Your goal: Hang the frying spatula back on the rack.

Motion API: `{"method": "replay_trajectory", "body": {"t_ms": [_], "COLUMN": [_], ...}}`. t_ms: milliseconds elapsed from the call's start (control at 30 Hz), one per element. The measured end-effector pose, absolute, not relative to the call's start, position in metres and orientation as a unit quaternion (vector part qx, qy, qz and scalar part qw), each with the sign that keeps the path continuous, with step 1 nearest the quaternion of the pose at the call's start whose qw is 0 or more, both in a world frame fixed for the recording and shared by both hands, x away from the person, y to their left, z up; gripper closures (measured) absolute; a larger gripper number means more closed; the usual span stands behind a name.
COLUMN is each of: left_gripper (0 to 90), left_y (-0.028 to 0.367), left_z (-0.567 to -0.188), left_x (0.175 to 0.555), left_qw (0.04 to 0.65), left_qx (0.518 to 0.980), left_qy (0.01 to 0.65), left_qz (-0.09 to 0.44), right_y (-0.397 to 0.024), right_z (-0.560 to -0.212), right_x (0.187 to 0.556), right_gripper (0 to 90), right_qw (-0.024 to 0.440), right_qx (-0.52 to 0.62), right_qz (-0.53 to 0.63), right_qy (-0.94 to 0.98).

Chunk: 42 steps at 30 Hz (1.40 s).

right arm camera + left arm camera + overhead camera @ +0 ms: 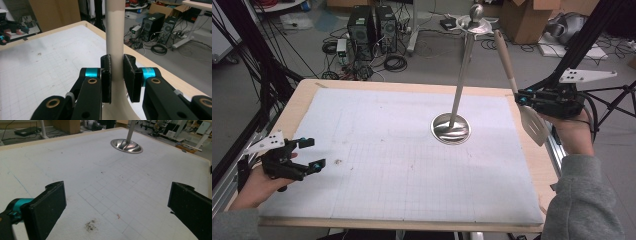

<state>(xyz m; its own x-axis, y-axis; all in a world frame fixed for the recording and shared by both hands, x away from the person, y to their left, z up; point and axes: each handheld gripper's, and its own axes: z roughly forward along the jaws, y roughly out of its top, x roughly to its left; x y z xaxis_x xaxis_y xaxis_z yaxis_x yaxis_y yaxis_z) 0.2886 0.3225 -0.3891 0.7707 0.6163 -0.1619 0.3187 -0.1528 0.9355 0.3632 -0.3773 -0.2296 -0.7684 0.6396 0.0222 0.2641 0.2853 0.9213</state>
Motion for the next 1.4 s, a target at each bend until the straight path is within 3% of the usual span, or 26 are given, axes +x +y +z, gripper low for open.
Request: {"method": "replay_trajectory", "body": {"t_ms": [1400], "left_gripper": [2.2], "left_y": [0.325], "left_z": [-0.389], "left_x": [0.286], "left_qw": [0.571], "left_qx": [0.746], "left_qy": [0.315], "left_qz": [0.133], "right_y": [-0.335], "right_z": [-0.249], "right_x": [0.391], "right_gripper": [77.8], "right_qw": [0.179], "right_qx": [0.288], "right_qz": [0.493], "right_qy": [0.801]}}
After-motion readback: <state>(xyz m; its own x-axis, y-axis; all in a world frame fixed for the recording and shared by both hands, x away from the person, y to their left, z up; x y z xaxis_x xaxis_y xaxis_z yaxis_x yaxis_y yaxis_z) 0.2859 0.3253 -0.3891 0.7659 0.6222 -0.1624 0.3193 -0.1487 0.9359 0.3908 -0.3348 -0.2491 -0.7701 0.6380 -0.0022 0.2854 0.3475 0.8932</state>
